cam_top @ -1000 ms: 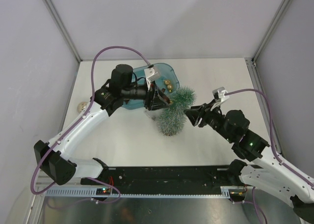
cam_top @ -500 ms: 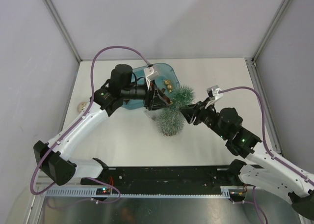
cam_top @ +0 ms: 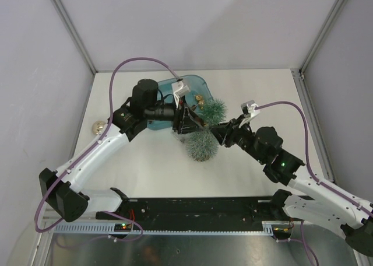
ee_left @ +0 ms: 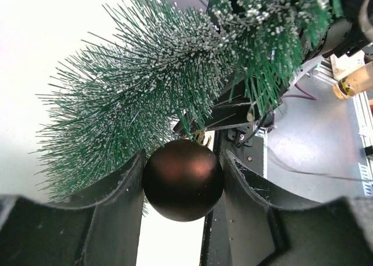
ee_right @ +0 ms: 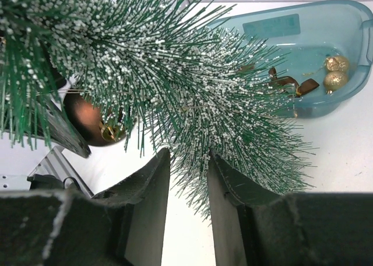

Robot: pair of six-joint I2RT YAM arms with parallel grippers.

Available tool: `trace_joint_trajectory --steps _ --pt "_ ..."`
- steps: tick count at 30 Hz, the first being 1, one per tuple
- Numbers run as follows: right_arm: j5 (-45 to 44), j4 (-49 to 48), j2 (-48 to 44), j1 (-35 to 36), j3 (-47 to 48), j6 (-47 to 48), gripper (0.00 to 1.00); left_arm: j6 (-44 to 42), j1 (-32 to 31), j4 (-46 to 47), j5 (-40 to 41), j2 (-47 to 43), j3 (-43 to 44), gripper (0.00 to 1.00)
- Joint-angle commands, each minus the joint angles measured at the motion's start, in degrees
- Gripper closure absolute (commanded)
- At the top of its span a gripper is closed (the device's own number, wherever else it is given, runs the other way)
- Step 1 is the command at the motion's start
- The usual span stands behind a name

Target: Decorate the small christmas tree

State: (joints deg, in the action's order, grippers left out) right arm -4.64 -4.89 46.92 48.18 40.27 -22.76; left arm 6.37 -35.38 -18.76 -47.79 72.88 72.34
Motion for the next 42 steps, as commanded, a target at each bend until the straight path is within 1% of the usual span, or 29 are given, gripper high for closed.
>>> trace_joint_trajectory --steps 1,5,12,21,25,29,33,38,42 --pt "-0.99 -3.33 0.01 1.03 0.16 -0.61 0.65 1.85 -1.39 2.51 -1.21 -1.84 -1.99 0.95" --pt "-1.55 -3.53 0.09 1.35 0.00 -0.70 0.65 2.24 -2.26 3.21 -1.13 -2.22 -3.33 0.95" --pt "-2.33 -2.80 -0.62 1.43 -0.15 -0.47 0.65 0.63 -1.99 3.23 0.99 -4.30 -6.94 0.95" --pt "-3.22 -0.74 -2.67 1.47 -0.69 -0.40 0.65 -1.37 5.23 3.21 4.68 -7.45 -10.52 0.96" --pt "-3.20 0.05 -3.21 1.42 -0.76 -0.44 0.65 -2.46 7.23 3.19 4.59 -7.20 -9.78 0.97" --pt "-3.55 1.11 -4.07 1.47 -0.72 -0.25 0.65 -3.09 8.25 2.20 3.53 -5.96 -6.71 0.96" --pt "-3.72 1.51 -4.72 1.47 -1.03 -0.18 0.65 -3.47 8.02 1.99 2.18 -5.53 -5.70 0.96" --pt "-3.49 1.50 -4.90 1.28 -1.16 0.05 0.65 -2.41 6.09 2.38 2.22 -5.05 -6.79 0.95" --pt "-3.21 1.30 -5.01 1.08 -1.16 0.27 0.65 -1.61 4.26 3.71 2.46 -4.86 -8.07 0.91"
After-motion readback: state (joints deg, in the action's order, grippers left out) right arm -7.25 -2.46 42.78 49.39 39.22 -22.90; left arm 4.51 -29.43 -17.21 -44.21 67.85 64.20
